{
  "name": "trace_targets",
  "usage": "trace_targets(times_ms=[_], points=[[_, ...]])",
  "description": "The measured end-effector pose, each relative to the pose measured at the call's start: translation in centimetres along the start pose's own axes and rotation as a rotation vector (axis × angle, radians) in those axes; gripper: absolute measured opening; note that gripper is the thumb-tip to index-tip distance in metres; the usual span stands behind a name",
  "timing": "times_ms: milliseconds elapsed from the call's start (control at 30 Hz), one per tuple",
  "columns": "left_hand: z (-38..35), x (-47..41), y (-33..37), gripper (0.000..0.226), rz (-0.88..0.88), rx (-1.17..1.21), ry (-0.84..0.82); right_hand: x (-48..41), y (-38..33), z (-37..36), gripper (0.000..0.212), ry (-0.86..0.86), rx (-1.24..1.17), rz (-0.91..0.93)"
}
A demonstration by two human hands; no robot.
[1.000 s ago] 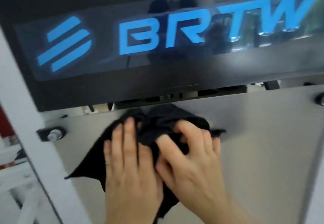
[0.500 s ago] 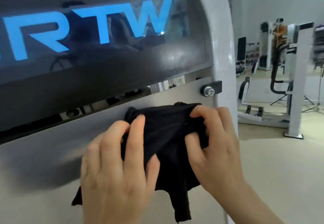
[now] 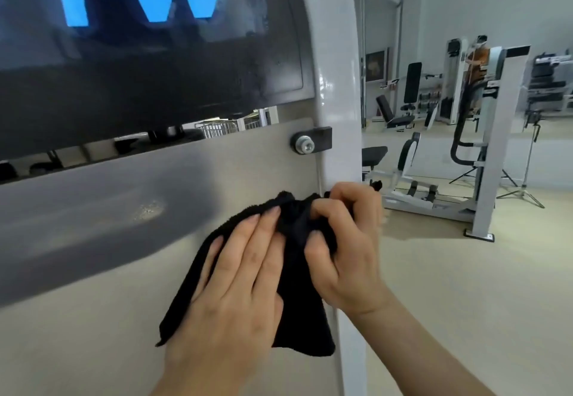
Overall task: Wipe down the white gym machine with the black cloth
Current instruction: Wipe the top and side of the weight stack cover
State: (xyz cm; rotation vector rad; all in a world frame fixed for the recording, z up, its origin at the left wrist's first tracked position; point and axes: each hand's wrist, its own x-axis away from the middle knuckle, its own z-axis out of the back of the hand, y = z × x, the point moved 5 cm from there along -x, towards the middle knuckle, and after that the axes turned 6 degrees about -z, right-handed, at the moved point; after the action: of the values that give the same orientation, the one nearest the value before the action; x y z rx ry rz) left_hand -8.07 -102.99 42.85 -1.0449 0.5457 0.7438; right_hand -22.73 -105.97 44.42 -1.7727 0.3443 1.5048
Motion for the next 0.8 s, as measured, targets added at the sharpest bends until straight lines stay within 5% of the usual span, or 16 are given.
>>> trace_targets(times_ms=[133,367,600,700,800], points=[[1.0,-2.5,-0.4,0.048,0.109,0.01,0.116,-1.2,0.7,1.3,0.021,0.139,-0.173,-0.234],[-0.8,-1.9,1.6,0.058,0.065,0.094,0.101,3.5,1.3,0.8,0.022,0.006,-0.189,-0.772],[-1.1,-5.5,1.7,0.063,0.104,-0.013,0.117,-5.9,1.5,-0.4,0.052,0.126,-0.079,-0.448],[-1.6,-4.1,2.3,0.06,0.042,-0.03,0.112,-3.2,3.0,-0.3,0.061,0.048,-0.124,-0.455],[-2.5,-1.1,4.0,0.063,-0.045,-0.044,0.036,2.1,4.7,-0.4,0.048,0.002,-0.146,-0.526]])
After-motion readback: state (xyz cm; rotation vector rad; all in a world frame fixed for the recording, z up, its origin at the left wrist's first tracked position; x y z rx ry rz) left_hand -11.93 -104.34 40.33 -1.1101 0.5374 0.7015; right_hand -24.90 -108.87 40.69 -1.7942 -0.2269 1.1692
